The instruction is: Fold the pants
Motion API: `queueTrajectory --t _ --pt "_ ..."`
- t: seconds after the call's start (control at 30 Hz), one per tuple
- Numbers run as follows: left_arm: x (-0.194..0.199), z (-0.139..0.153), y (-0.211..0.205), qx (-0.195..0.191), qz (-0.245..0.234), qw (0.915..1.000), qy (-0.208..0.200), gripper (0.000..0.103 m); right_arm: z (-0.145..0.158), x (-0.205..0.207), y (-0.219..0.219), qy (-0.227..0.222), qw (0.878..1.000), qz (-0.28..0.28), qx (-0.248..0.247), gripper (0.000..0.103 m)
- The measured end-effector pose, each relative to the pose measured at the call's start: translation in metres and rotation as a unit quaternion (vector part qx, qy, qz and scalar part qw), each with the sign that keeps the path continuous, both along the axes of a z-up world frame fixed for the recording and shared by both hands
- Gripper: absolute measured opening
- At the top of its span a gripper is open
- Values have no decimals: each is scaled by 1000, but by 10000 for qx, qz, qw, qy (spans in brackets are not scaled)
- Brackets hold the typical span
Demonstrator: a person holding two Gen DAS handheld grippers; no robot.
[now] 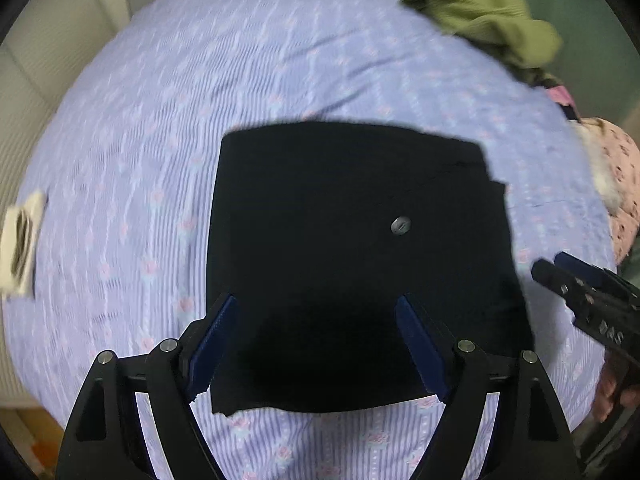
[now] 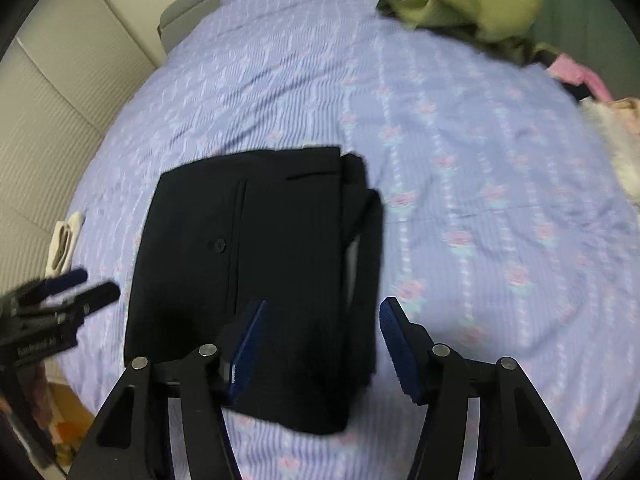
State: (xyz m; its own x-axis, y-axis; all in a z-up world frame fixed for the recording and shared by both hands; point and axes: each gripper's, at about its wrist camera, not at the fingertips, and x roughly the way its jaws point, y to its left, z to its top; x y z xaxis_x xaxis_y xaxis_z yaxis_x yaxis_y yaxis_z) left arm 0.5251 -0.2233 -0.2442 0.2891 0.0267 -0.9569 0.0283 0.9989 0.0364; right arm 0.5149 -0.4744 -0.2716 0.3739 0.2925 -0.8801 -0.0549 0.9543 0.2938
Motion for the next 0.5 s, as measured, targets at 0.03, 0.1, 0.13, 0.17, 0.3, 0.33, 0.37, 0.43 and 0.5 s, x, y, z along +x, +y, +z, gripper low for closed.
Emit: queueTrajectory --t 0.03,0.1,0.13,0.17,0.3,0.33,0.37,0.43,0.5 --pt "1 -9 3 -32 132 9998 126 81 -10 8 2 101 9999 9 80 57" --pt "1 -18 6 -128 264 9993 232 81 -28 23 3 332 9991 -7 274 53" --pt "1 -23 6 -194 342 9988 278 81 -35 28 3 402 9986 -31 333 52" --pt "0 -25 6 -217 392 9986 295 81 -42 33 3 471 9982 -39 363 52" --pt "0 -28 5 -308 417 9981 329 81 -61 43 6 813 9946 96 642 32" --pt "-1 -27 4 -312 383 9983 306 81 -57 42 7 789 9947 96 650 31" --pt "-1 -24 1 -304 365 9985 286 81 -52 40 7 681 9953 109 681 28" --pt "-1 -19 0 -285 338 9988 190 81 -37 37 5 466 9943 184 944 22" --pt "2 -15 0 -321 354 9988 138 81 -30 38 5 392 9905 233 1296 22"
